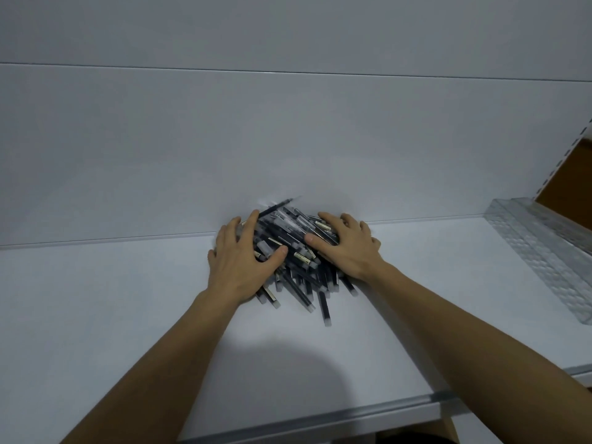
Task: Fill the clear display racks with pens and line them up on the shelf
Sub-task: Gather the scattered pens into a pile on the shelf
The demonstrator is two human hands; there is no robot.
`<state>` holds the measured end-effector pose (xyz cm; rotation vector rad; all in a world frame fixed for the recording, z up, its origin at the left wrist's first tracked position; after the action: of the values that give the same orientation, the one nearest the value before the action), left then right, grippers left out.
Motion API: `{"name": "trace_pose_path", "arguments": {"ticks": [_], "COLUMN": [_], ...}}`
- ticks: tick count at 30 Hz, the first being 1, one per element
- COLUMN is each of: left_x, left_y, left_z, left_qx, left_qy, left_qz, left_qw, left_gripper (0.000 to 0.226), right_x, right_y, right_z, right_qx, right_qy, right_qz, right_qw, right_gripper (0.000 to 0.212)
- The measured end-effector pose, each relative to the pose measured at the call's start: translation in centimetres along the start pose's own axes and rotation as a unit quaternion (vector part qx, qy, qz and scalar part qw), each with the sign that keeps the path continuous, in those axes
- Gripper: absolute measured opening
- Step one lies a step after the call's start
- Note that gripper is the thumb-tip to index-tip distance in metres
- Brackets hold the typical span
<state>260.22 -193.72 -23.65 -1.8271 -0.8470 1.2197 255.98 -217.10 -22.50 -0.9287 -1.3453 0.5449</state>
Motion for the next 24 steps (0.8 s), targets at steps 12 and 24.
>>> {"name": "trace_pose_path", "arguments": {"ticks": [12,24], "left_x": [6.4,12.7], "left_y": [-3.1,-6.9], "left_z": [0.0,0.8], "left_qx": [-0.001,0.009], "left_qy": [0.009,0.013], "left_qz": [0.006,0.007], "left_qw": [1.0,1.0], "left_gripper": [0.102,0.103], "right_x": [6.1,11.8], "right_y": [4.7,8.4], "right_z": [0.4,0.9], "right_qx": [0.013,0.034], "right_qy": [0.001,0.004], "right_qz": [-0.016,-0.033], "right_qw": [1.0,0.999], "right_gripper": [0.093,0.099]}}
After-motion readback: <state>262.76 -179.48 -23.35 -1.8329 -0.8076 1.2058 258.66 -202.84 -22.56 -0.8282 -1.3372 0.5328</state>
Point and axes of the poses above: each hand's wrist, its own z-axis away from the middle knuckle, its own y-axis out of the palm, x = y × z, the point moved 5 cm from there along -z, towards the middle knuckle, and after that the axes turned 7 degrees about -z, right-handed, at the moved point
